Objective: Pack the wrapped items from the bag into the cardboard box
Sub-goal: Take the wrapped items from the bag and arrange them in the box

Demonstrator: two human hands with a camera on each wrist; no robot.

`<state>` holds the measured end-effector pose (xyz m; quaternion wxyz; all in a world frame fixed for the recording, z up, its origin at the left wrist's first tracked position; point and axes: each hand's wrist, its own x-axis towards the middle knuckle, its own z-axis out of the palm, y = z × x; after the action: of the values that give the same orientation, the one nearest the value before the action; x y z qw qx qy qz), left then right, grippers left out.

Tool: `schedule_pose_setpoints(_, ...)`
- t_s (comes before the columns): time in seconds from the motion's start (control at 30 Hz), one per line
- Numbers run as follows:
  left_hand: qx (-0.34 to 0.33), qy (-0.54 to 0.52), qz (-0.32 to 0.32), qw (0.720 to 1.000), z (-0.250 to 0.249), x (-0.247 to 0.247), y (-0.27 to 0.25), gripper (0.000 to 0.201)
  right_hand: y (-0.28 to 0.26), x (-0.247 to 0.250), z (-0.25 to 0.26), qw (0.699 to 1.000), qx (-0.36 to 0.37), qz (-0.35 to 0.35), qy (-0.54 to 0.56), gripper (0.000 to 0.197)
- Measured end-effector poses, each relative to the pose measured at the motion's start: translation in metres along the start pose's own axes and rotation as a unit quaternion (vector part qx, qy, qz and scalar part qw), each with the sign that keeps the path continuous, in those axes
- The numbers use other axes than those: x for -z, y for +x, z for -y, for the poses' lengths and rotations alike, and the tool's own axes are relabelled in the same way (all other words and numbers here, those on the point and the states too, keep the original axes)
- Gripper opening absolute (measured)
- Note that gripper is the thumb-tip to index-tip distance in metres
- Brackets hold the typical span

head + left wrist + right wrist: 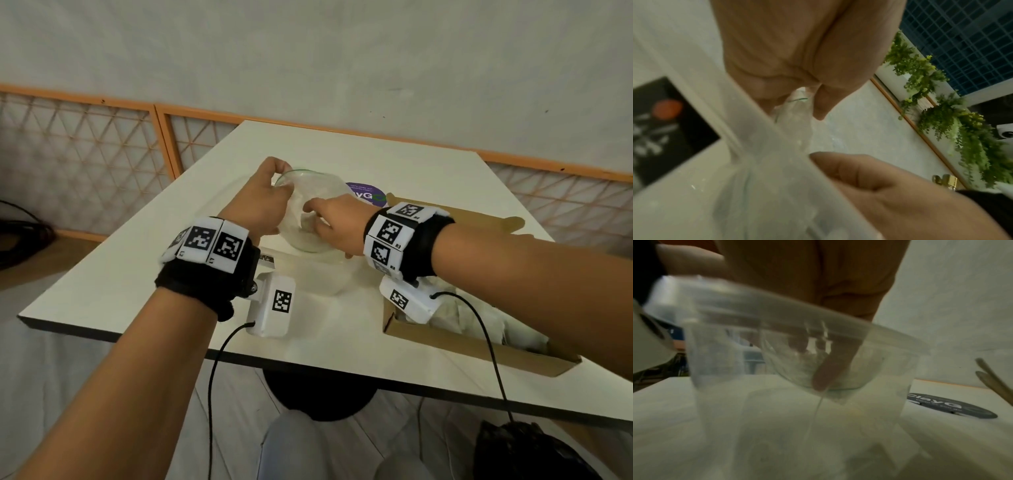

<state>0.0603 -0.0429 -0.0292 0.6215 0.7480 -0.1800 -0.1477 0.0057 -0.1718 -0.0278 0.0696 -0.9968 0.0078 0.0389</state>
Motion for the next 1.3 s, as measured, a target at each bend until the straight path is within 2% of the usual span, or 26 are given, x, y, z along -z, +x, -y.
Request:
schedule_pose_setpoints(0.1,-0.034,-0.034,0.022,0.999,-0.002,-0.003,-0.005,0.022,0.003,0.000,0.003,0.999,-0.041,-0.018,0.014,0.044)
schedule_pose_setpoints(0.23,-0.087,-0.057,0.040,0.994,-0.005,-0.009,-0.010,0.024,0.011,0.000,0.007,0.996,-0.031,-0.025,-0.078,0.036)
schedule_pose_setpoints(0.33,-0.129,-0.057,0.057,0.988,-0.007,-0.013,-0.013,0.023,0.015,-0.001,0.004,0.994,-0.028,-0.016,-0.103,0.023)
schedule_pose_setpoints(0.4,-0.134,-0.057,0.054,0.988,-0.007,-0.012,-0.016,0.020,0.016,-0.001,0.001,0.994,-0.034,-0.011,-0.100,0.023)
schedule_pose_setpoints(0.47,-0.130,-0.062,0.045,0.988,-0.004,-0.010,-0.018,0.022,0.015,0.003,-0.003,0.998,-0.043,-0.009,-0.054,0.017)
schedule_pose_setpoints(0.5,-0.129,-0.050,0.039,0.990,-0.002,-0.008,-0.017,0.031,0.013,0.007,-0.005,0.999,-0.044,-0.011,-0.004,0.010)
schedule_pose_setpoints(0.53,-0.125,-0.025,0.036,0.991,0.000,-0.007,-0.016,0.042,0.010,0.009,-0.009,0.997,-0.045,-0.015,0.064,0.021)
schedule_pose_setpoints(0.6,-0.105,0.027,0.035,0.993,0.005,-0.003,-0.014,0.059,0.005,0.014,-0.015,0.981,-0.029,-0.042,0.190,0.037)
schedule_pose_setpoints(0.67,-0.093,0.059,0.020,0.994,0.009,-0.001,-0.010,0.062,-0.001,0.018,-0.020,0.965,-0.002,-0.088,0.248,0.041)
schedule_pose_setpoints(0.77,-0.081,0.103,-0.022,0.991,0.012,-0.003,-0.006,0.058,-0.011,0.021,-0.032,0.937,0.010,-0.128,0.326,0.040)
schedule_pose_setpoints(0.87,-0.078,0.165,-0.047,0.982,0.015,-0.005,-0.003,0.061,-0.029,0.025,-0.049,0.907,-0.001,-0.117,0.404,0.033)
schedule_pose_setpoints(0.97,-0.072,0.183,-0.048,0.979,0.017,-0.006,-0.001,0.064,-0.055,0.031,-0.072,0.881,-0.027,-0.133,0.453,0.033)
schedule_pose_setpoints(1.13,0.014,0.186,0.004,0.982,0.012,-0.006,0.004,0.061,-0.108,0.036,-0.106,0.787,-0.065,-0.202,0.579,0.032)
schedule_pose_setpoints(1.2,0.060,0.224,-0.003,0.973,0.008,-0.008,0.006,0.058,-0.131,0.031,-0.120,0.762,-0.071,-0.209,0.608,0.046)
schedule_pose_setpoints(1.23,0.074,0.275,-0.016,0.958,0.007,-0.008,0.006,0.063,-0.141,0.025,-0.125,0.756,-0.076,-0.212,0.615,0.058)
schedule_pose_setpoints(1.3,0.054,0.342,-0.069,0.936,0.003,-0.013,0.006,0.070,-0.158,0.009,-0.135,0.745,-0.093,-0.215,0.625,0.076)
